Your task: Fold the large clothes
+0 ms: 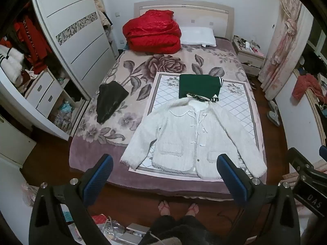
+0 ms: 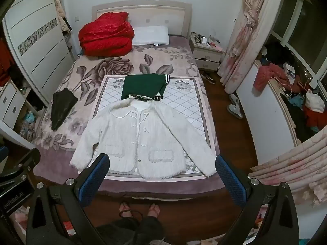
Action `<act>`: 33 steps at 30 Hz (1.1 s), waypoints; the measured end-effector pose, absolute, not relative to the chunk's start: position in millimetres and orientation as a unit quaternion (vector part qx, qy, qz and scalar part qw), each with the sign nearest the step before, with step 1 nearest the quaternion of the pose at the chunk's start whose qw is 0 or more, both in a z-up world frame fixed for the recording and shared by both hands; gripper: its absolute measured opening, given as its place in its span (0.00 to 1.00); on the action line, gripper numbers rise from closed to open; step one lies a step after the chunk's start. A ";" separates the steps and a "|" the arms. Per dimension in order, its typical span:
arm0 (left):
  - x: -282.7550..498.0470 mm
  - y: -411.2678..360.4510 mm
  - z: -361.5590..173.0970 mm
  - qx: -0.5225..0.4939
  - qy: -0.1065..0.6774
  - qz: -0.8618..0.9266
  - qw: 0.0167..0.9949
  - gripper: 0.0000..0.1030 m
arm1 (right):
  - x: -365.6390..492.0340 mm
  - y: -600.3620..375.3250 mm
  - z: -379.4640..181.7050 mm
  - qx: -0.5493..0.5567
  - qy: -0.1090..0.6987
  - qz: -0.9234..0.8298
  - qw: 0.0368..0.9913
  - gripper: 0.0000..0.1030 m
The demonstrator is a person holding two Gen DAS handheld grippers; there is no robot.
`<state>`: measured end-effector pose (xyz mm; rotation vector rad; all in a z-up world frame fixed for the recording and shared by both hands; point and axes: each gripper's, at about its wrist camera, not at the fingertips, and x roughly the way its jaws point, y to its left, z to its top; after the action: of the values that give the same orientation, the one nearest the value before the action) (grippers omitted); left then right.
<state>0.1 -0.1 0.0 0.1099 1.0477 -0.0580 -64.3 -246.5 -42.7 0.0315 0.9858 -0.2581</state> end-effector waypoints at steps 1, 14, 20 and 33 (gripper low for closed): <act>0.1 -0.2 -0.1 0.052 0.500 -0.028 0.864 1.00 | -64.1 -246.5 -42.7 0.014 0.473 -0.125 0.872 1.00; 0.6 -0.5 -0.2 0.050 0.499 -0.031 0.865 1.00 | -64.8 -246.9 -41.9 0.008 0.469 -0.127 0.874 1.00; 0.3 0.1 -0.2 0.049 0.498 -0.031 0.865 1.00 | -63.7 -244.8 -41.2 0.007 0.468 -0.128 0.874 1.00; 1.8 -8.7 3.2 0.049 0.496 -0.032 0.866 1.00 | -64.3 -254.9 -33.4 0.006 0.467 -0.129 0.875 1.00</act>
<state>1.8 -8.7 3.2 0.1022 1.0396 -0.0668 -64.3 -254.9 -33.4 0.0124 0.9745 -0.2685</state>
